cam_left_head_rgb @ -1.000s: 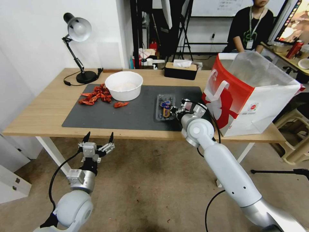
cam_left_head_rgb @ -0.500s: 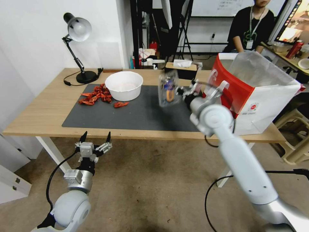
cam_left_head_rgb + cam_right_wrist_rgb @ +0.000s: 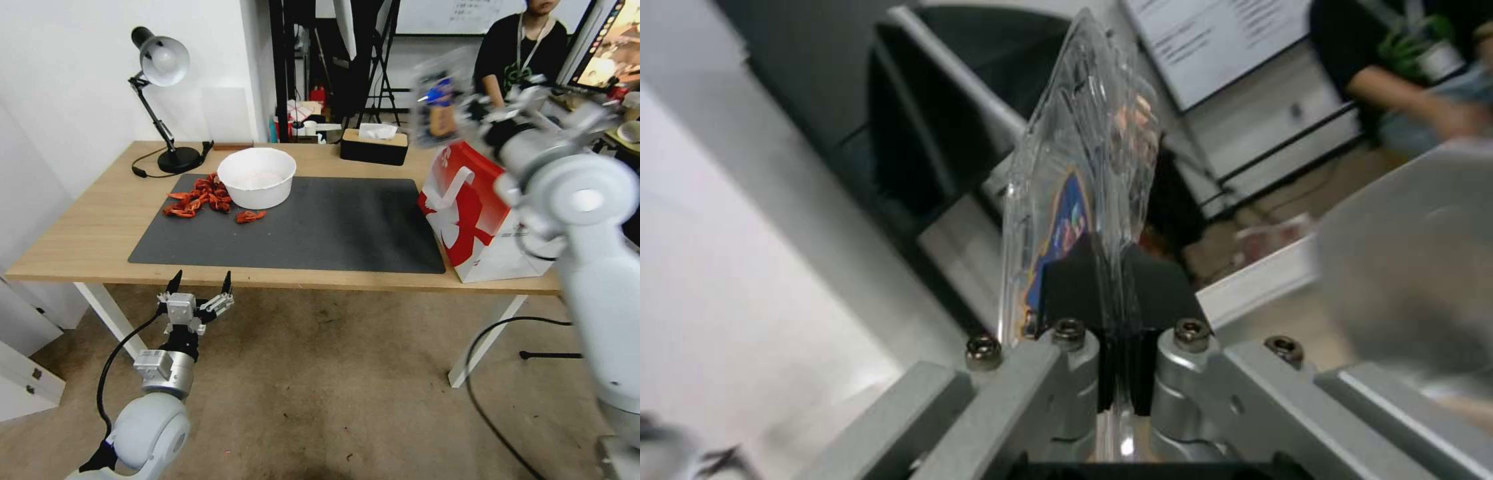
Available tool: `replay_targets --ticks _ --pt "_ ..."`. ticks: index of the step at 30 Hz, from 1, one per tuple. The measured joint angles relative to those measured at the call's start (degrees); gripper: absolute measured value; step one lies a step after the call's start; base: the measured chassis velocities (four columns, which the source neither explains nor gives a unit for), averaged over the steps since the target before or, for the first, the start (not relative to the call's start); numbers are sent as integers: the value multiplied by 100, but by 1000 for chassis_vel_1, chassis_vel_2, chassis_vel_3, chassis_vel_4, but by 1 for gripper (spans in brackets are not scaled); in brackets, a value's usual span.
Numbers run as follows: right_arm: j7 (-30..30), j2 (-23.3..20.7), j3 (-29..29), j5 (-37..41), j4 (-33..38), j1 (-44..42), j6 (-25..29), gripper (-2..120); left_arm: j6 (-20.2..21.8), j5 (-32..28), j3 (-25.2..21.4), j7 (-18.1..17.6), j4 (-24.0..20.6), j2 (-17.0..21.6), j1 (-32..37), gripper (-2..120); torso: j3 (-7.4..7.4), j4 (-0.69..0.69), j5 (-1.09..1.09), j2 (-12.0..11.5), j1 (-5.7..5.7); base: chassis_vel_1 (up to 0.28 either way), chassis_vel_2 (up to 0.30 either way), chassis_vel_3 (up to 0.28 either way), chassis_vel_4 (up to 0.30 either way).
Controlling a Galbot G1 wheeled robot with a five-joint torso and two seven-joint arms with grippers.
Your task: Close the takeout container lid, then place the container into the takeout bag.
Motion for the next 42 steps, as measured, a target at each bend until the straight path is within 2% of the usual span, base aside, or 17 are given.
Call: replay_targets --ticks 3,8,16,18,20,23,24,29,30,31,33,34,35,38,39,41,42 --pt "18 -203 430 -30 18 -305 -9 0 10 3 40 -1 -7 8 -39 100 0 0 0 0 0 0 0 0 0" --pt "4 -264 861 -168 44 -857 -45 0 17 10 76 -3 -20 13 -58 100 0 0 1 0 -1 0 0 0 0" --pt "-163 -224 1016 -560 -27 -1449 -105 2 24 13 115 -5 -23 26 -95 100 0 -1 -2 0 -1 0 0 0 0" --pt "-176 -172 1024 -596 -41 -1515 -111 14 33 13 129 -5 -27 43 -112 100 0 1 -2 0 0 0 0 0 0" --pt "-176 -169 1024 -597 -42 -1517 -111 18 39 12 129 -5 -29 45 -117 100 0 1 -2 0 -1 0 0 0 0" --pt "-164 -169 1003 -597 -41 -1495 -115 33 48 7 130 -6 -43 50 -126 100 0 1 -2 0 0 0 0 0 0" --pt "-164 -169 1003 -597 -41 -1495 -115 33 48 7 130 -6 -43 50 -126 100 0 1 -2 0 0 0 0 0 0" --pt "-321 -171 988 -587 50 -1477 20 53 46 2 113 -9 -49 54 -115 100 0 1 -2 0 0 0 0 0 0" --pt "-321 -171 988 -587 50 -1477 20 53 46 2 113 -9 -49 54 -115 100 0 1 -2 0 0 0 0 0 0" --pt "-460 -168 988 -587 80 -1491 144 56 46 0 109 -9 -51 55 -115 100 0 1 -2 0 0 0 0 0 0" --pt "-1154 -161 978 -652 228 -1625 728 67 45 -6 102 -12 -57 55 -115 100 0 1 -3 0 0 0 0 0 0" --pt "-1154 -161 978 -652 228 -1625 728 67 45 -6 102 -12 -57 55 -115 100 0 1 -3 0 0 0 0 0 0" --pt "-1345 -161 974 -670 285 -1682 852 72 44 -7 99 -12 -61 55 -112 100 0 1 -2 0 0 0 0 0 0" --pt "-2417 -197 960 -752 654 -2078 1279 85 42 -8 86 -14 -74 36 -93 100 0 0 -3 0 0 0 0 0 0" --pt "-2417 -197 960 -752 654 -2078 1279 85 42 -8 86 -14 -74 36 -93 100 0 0 -3 0 0 0 0 0 0" --pt "-3004 -241 900 -1095 994 -2452 1402 96 40 -8 82 -15 -75 15 -80 100 0 0 -3 0 -1 0 0 0 0" --pt "-3150 -252 872 -1260 1093 -2572 1423 98 40 -8 82 -15 -75 12 -78 100 -1 0 -3 0 -1 0 0 0 0"
